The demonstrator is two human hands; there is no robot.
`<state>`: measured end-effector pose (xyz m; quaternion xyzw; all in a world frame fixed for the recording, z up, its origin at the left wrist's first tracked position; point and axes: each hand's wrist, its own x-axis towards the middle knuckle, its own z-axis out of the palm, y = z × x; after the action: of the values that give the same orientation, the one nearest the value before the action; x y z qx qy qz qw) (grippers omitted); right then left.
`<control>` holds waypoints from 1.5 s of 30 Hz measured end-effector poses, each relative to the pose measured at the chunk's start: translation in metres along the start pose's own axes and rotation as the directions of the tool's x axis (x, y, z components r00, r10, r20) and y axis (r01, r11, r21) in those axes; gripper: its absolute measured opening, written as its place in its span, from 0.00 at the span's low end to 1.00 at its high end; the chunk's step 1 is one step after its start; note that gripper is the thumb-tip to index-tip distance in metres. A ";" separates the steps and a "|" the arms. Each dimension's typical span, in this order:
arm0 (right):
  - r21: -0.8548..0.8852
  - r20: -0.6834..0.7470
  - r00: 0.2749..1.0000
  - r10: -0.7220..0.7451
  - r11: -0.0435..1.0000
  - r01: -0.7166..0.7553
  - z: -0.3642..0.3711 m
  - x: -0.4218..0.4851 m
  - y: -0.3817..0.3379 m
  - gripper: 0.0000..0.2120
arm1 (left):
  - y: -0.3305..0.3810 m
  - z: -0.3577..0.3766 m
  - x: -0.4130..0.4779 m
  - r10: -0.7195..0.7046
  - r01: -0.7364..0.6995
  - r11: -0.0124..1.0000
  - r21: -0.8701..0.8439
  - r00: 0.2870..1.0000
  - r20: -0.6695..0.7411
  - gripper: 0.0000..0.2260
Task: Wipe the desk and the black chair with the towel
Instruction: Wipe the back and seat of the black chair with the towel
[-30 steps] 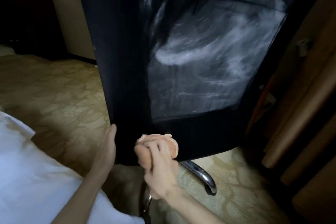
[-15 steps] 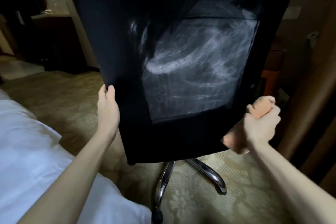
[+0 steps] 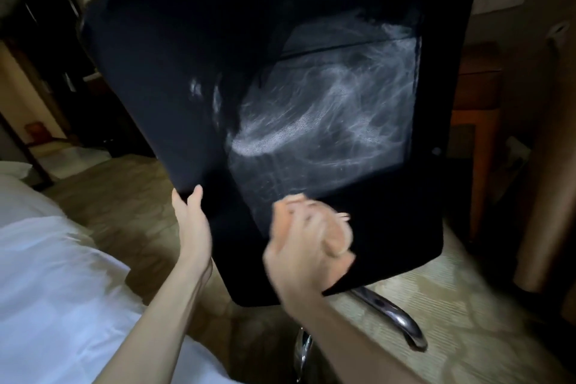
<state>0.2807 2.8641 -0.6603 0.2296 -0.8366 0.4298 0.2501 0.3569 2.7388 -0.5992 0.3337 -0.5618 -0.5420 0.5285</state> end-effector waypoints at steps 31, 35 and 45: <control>0.466 -0.119 0.933 0.339 0.849 -0.249 -0.076 0.133 0.078 0.21 | 0.007 0.005 -0.013 -0.098 0.100 0.995 0.009 0.988 -0.116 0.26; 0.387 -0.142 0.966 0.215 0.910 -0.146 -0.036 0.071 0.010 0.22 | -0.001 0.010 -0.006 -0.068 0.063 0.997 -0.039 0.988 -0.141 0.25; 0.572 0.036 0.914 -0.404 0.758 0.313 0.028 -0.010 -0.043 0.10 | -0.004 0.000 -0.004 -0.246 0.255 0.937 -0.239 0.967 0.066 0.25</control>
<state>0.3084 2.8192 -0.6546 0.4815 -0.6326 0.5781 0.1837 0.3572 2.7416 -0.6040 0.3250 -0.4523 -0.6760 0.4826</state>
